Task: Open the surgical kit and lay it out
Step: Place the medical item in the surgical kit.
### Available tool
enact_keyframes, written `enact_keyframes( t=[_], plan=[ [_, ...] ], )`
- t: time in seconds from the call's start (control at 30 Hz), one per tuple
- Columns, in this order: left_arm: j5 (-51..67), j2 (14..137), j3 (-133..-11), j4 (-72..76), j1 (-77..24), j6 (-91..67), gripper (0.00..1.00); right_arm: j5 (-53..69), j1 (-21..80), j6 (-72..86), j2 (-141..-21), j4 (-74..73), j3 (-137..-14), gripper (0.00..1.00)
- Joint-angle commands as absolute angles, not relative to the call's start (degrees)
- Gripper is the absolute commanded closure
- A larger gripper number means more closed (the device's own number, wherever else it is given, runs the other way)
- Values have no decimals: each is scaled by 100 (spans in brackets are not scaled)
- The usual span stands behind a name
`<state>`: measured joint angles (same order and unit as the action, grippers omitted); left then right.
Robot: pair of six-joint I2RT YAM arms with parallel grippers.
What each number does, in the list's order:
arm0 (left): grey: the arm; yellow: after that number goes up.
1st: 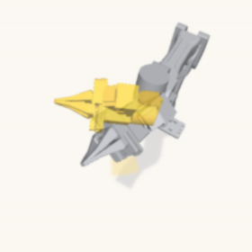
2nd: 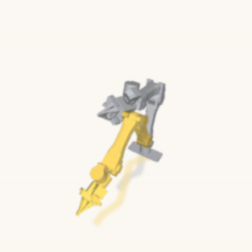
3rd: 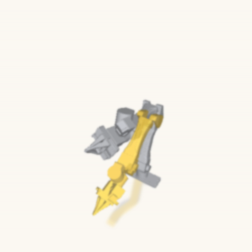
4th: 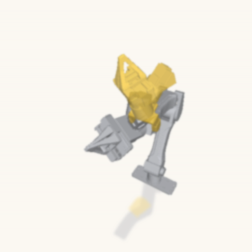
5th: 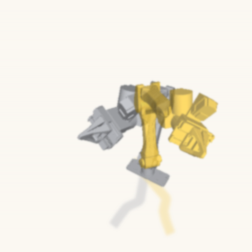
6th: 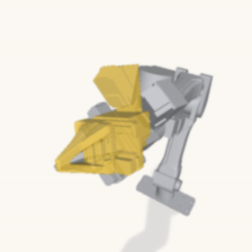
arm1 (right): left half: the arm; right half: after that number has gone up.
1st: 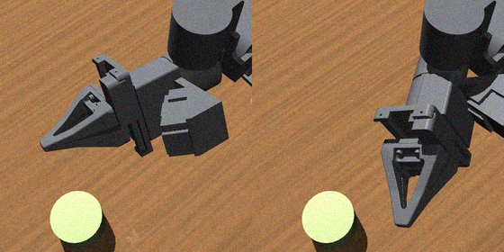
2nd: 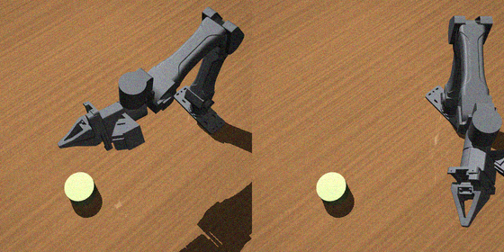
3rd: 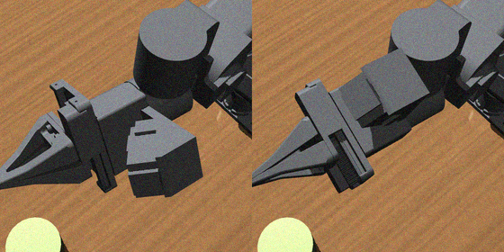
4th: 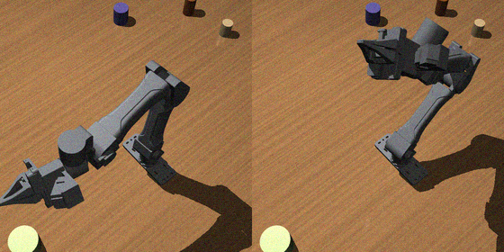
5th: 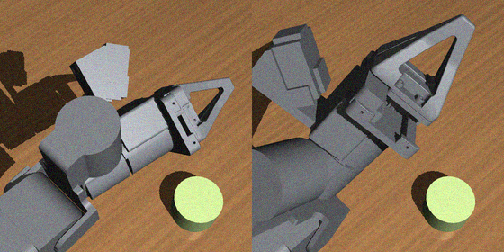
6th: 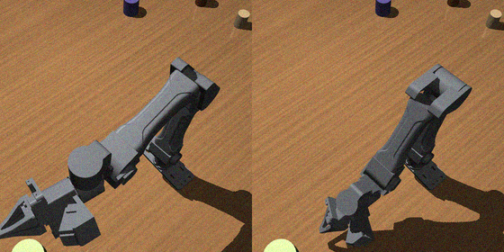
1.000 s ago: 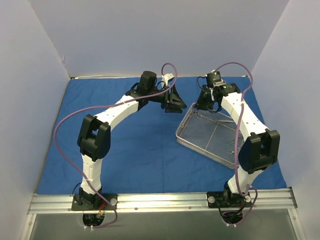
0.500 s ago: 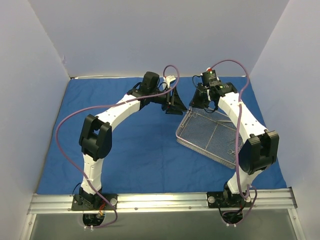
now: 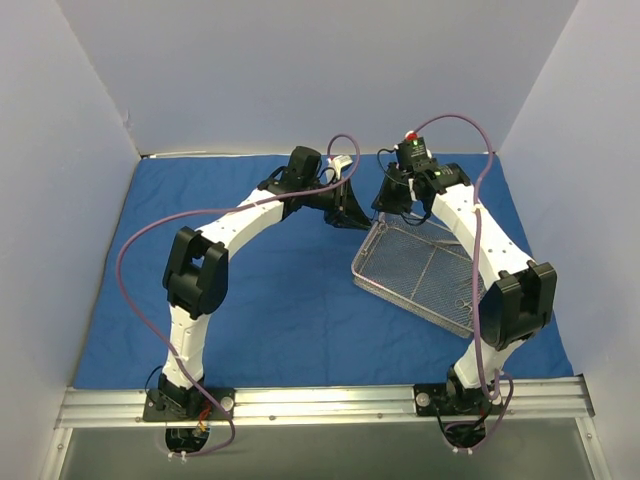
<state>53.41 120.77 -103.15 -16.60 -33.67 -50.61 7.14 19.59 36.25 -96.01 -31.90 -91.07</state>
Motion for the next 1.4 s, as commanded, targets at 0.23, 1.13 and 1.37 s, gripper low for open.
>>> enact_keyframes(
  t=[0.23,1.13,1.37],
  plan=[
    [5143,11971,-10292,-1941,-3138,-4370,98,835,2022,3464,-9712,-3348,-9597,65],
    [4940,13789,-11882,-4525,-1169,-1073,98,1239,264,2277,-8754,-4122,-8587,18],
    [4957,14098,-12094,-4667,-1072,-1116,98,1301,26,2145,-8719,-4122,-8464,18]
  ],
)
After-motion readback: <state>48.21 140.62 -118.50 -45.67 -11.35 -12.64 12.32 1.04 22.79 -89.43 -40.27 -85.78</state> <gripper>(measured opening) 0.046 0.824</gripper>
